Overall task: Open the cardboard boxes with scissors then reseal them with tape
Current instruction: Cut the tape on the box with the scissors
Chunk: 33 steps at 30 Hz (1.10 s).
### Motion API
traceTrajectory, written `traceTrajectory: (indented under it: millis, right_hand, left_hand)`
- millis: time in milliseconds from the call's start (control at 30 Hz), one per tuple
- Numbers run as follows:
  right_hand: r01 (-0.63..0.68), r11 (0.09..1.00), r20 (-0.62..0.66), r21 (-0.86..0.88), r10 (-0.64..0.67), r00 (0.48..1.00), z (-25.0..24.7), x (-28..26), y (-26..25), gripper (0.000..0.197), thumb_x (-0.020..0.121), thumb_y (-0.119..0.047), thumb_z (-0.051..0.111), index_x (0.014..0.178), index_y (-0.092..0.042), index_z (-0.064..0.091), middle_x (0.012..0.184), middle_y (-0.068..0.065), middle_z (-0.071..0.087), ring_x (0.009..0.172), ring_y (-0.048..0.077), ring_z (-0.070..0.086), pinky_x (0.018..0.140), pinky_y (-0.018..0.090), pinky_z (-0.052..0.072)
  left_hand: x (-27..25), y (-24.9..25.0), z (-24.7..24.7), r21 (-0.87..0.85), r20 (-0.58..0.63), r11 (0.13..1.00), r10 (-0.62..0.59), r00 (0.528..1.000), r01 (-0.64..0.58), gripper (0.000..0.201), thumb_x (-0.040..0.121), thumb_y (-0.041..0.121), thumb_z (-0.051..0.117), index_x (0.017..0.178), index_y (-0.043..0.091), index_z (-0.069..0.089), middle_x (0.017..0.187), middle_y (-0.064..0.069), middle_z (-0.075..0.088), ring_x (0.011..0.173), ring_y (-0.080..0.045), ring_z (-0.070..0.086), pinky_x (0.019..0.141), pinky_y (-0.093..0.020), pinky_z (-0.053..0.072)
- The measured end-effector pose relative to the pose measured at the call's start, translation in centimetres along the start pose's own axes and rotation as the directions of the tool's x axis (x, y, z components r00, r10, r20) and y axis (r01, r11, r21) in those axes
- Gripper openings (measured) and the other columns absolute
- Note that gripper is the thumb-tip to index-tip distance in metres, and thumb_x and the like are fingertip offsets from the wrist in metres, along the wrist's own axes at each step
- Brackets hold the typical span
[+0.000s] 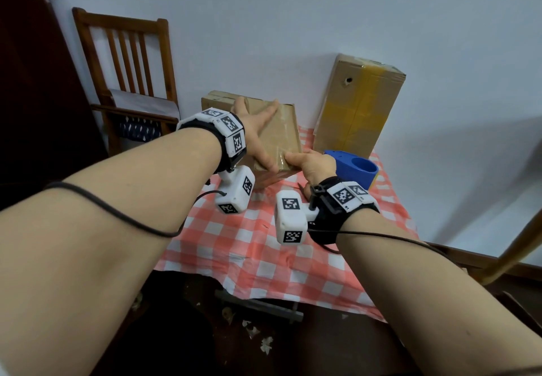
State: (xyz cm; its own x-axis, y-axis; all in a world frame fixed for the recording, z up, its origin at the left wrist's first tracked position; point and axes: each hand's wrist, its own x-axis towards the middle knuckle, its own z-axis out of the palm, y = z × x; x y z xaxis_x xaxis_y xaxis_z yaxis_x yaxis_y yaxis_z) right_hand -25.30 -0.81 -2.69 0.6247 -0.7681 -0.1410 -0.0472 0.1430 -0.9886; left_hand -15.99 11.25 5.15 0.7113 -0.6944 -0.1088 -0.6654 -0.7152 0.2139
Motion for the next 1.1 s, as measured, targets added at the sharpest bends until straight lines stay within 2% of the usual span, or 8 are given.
traceTrajectory:
  millis: [133, 200, 267, 367, 500, 733, 967, 1100]
  right_hand:
    - [0.116, 0.992, -0.099, -0.04, -0.119, 0.988, 0.5, -0.3, -0.3, 0.028, 0.064, 0.0, 0.081, 0.077, -0.013, 0.059, 0.077, 0.006, 0.068, 0.078, 0.025, 0.068, 0.076, 0.038, 0.058]
    - [0.214, 0.96, -0.15, -0.182, -0.242, 0.959, 0.6, -0.3, 0.0, 0.037, 0.06, -0.016, 0.085, 0.085, -0.022, 0.058, 0.086, 0.0, 0.066, 0.087, 0.021, 0.067, 0.081, 0.041, 0.056]
    - [0.285, 0.873, -0.084, -0.396, -0.344, 0.935, 0.4, -0.5, 0.1, 0.028, 0.063, -0.034, 0.083, 0.087, -0.027, 0.07, 0.108, -0.006, 0.061, 0.109, 0.02, 0.058, 0.095, 0.043, 0.048]
    - [0.255, 0.863, 0.106, -0.436, -0.232, 0.967, 0.0, -0.5, -0.4, 0.024, 0.083, -0.033, 0.069, 0.078, -0.01, 0.072, 0.135, 0.006, 0.048, 0.131, 0.025, 0.039, 0.111, 0.044, 0.031]
    - [-0.081, 0.996, 0.231, -0.043, 0.089, 0.969, 0.3, -0.5, -0.2, 0.028, 0.097, -0.025, 0.052, 0.108, 0.0, 0.059, 0.123, 0.015, 0.06, 0.117, 0.027, 0.055, 0.105, 0.042, 0.04]
    - [-0.325, 0.877, 0.279, 0.353, 0.233, 0.931, 1.0, -0.4, 1.3, 0.022, 0.09, -0.015, 0.062, 0.106, -0.001, 0.06, 0.119, 0.026, 0.061, 0.111, 0.04, 0.06, 0.097, 0.057, 0.045]
    - [-0.072, 0.987, 0.085, 0.146, 0.06, 0.995, 0.8, 0.9, 1.2, 0.028, 0.057, -0.011, 0.085, 0.078, -0.001, 0.07, 0.086, 0.014, 0.073, 0.089, 0.03, 0.069, 0.09, 0.049, 0.053]
    - [0.062, 0.996, 0.018, 0.069, -0.064, 0.998, 0.3, -0.1, -0.2, 0.054, 0.056, -0.008, 0.086, 0.106, -0.002, 0.066, 0.095, 0.013, 0.072, 0.087, 0.026, 0.071, 0.085, 0.043, 0.057]
  left_hand:
    - [-0.1, 0.2, 0.1, 0.005, -0.014, 1.0, 0.01, 1.0, -0.01, 0.139, 0.044, 0.062, 0.087, 0.139, 0.06, -0.015, 0.153, -0.014, -0.022, 0.142, -0.046, 0.008, 0.112, -0.054, 0.028]
    - [-0.1, 0.0, 0.0, 0.004, -0.007, 1.0, 0.005, 1.0, -0.005, 0.14, 0.043, 0.063, 0.086, 0.138, 0.061, -0.016, 0.153, -0.013, -0.023, 0.142, -0.047, 0.008, 0.112, -0.054, 0.029]
    - [-0.2, -0.4, 0.0, 0.006, 0.005, 1.0, -0.005, 1.0, 0.005, 0.14, 0.041, 0.065, 0.086, 0.137, 0.062, -0.017, 0.153, -0.012, -0.022, 0.141, -0.048, 0.01, 0.111, -0.055, 0.029]
    - [-0.3, -0.7, 0.0, 0.002, -0.004, 1.0, -0.007, 1.0, 0.007, 0.141, 0.041, 0.067, 0.085, 0.138, 0.06, -0.016, 0.152, -0.014, -0.017, 0.139, -0.048, 0.016, 0.112, -0.053, 0.03]
    - [-0.2, -0.6, 0.0, -0.019, -0.018, 1.0, 0.004, 1.0, -0.005, 0.14, 0.043, 0.064, 0.086, 0.14, 0.058, -0.015, 0.152, -0.016, -0.014, 0.139, -0.048, 0.018, 0.112, -0.052, 0.031]
    - [-0.3, -0.4, 0.2, -0.046, -0.029, 0.999, 0.018, 0.999, -0.019, 0.137, 0.047, 0.059, 0.087, 0.142, 0.056, -0.012, 0.153, -0.017, -0.017, 0.142, -0.046, 0.009, 0.114, -0.052, 0.025]
    - [-0.3, -0.4, 0.3, -0.036, -0.029, 0.999, 0.006, 1.0, -0.007, 0.139, 0.045, 0.061, 0.087, 0.141, 0.057, -0.013, 0.152, -0.015, -0.012, 0.142, -0.043, 0.008, 0.114, -0.054, 0.024]
    - [-0.2, -0.2, 0.3, -0.023, -0.043, 1.0, 0.003, 0.999, -0.004, 0.137, 0.045, 0.061, 0.087, 0.141, 0.058, -0.011, 0.151, -0.014, -0.007, 0.141, -0.042, 0.011, 0.113, -0.05, 0.027]
